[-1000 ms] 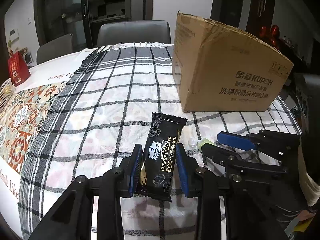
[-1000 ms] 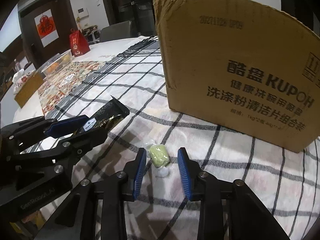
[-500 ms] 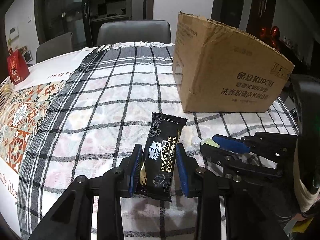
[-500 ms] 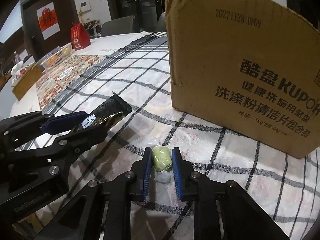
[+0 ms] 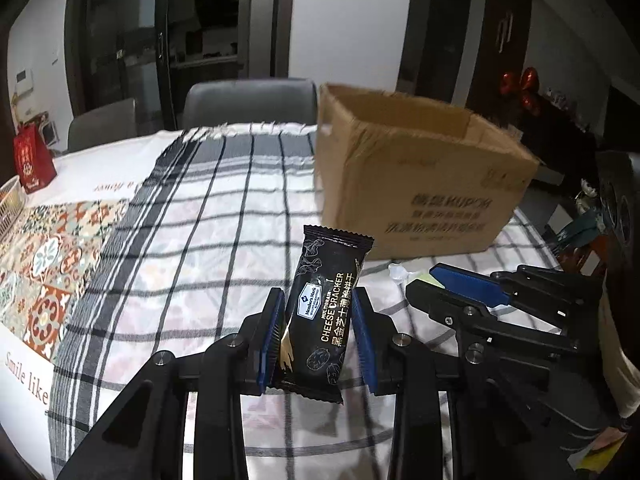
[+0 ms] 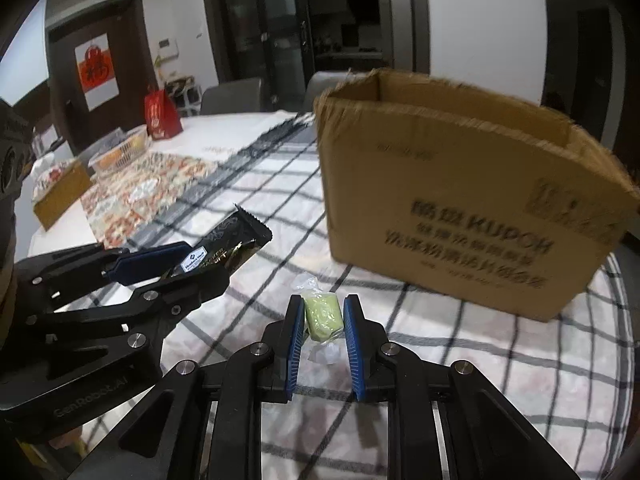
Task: Organize snacks
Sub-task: 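Carry the cracker pack and green candy over the box with both grippers, then open both grippers to drop the cracker pack and candy into the box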
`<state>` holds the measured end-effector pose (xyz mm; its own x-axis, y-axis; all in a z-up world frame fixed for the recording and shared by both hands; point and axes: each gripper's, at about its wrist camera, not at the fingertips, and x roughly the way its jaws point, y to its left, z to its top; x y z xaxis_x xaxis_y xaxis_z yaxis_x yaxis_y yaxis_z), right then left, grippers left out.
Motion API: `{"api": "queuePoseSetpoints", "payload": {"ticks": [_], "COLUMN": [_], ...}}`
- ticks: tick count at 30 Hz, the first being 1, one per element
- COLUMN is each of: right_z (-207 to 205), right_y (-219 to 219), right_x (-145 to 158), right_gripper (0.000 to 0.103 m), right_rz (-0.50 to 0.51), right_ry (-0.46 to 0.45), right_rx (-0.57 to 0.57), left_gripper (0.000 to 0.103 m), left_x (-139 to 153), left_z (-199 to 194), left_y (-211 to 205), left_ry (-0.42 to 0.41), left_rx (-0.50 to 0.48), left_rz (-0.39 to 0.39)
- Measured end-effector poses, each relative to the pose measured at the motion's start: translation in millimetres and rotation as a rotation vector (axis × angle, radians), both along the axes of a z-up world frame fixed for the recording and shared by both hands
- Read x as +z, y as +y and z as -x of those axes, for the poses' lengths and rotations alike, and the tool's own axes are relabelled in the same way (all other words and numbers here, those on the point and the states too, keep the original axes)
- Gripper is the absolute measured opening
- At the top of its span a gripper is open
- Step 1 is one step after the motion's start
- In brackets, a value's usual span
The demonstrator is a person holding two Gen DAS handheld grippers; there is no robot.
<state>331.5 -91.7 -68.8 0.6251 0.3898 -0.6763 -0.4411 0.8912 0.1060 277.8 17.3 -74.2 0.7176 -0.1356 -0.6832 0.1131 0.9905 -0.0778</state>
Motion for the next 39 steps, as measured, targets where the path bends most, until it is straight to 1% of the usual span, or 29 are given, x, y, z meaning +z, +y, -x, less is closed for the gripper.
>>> {"api": "queuePoseSetpoints", "payload": {"ticks": [9,15,21,26,34,39], "right_z": [13.0,13.6,3.2,-12.8,-38.0,-55.0], "right_y": [-32.8,-55.1,-75.0,-80.3,-89.9,-96.0], "right_x": [46.8,72.9,93.5,104.1,112.5,114.4], "right_gripper": [0.021,0.021,0.021,0.021,0.021,0.021], "right_rz": [-0.042,-0.064,-0.081,-0.073,-0.042,-0.034], "right_ry": [-0.095,-0.151,-0.196,-0.22,-0.245,-0.243], "right_rx": [-0.087,-0.145,-0.203,-0.224,-0.252,-0.262], "left_gripper": [0.033,0.033,0.033,0.033,0.033,0.033], "left_x": [39.9,61.7,79.5,92.1,100.5,103.4], "left_z": [4.2,-2.2,-17.5,-36.0,-69.6,-90.7], "left_y": [-19.3,-31.8,-41.6,-50.6,-64.8,-71.1], "left_ry": [-0.08,-0.123,-0.155,-0.177,-0.181,-0.173], "left_rx": [-0.047,-0.077,-0.106,-0.131,-0.162,-0.176], "left_rz": [0.01,0.013,0.005,-0.011,-0.043,-0.028]}}
